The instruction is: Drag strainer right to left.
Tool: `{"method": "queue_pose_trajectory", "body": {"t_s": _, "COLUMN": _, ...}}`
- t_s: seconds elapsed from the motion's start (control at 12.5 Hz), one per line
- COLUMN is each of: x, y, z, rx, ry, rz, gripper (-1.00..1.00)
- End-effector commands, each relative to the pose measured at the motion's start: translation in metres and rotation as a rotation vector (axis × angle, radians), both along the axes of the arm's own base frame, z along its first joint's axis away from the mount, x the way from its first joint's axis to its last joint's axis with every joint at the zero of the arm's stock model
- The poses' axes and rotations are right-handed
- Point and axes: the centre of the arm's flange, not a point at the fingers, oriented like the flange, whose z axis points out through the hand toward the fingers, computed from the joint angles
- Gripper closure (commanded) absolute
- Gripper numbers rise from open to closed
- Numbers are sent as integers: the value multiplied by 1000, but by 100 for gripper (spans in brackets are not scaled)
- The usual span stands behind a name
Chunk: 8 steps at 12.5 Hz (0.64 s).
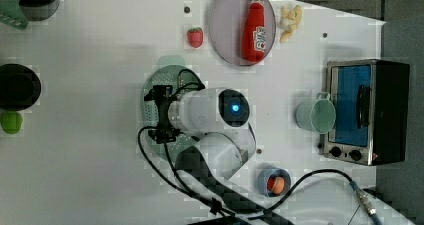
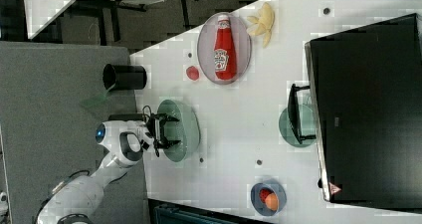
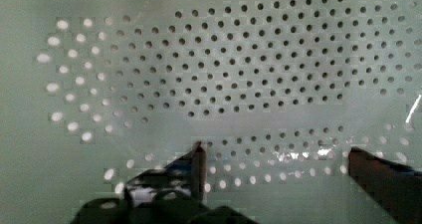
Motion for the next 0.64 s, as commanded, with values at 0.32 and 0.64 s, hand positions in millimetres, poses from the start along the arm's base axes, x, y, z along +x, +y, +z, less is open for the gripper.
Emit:
{"method": "queue_pose_trajectory", "body": {"t_s": 0.32, "x": 3, "y": 24, "z": 39, "rx": 32, "ry": -38, "rz": 33, "gripper": -100}}
{"method": "queue_pose_trajectory", "body": {"t_s": 0.64, "x": 29, "y": -23, "z": 127, "rx": -3, "ry": -67, "rz": 333, "gripper": -100}}
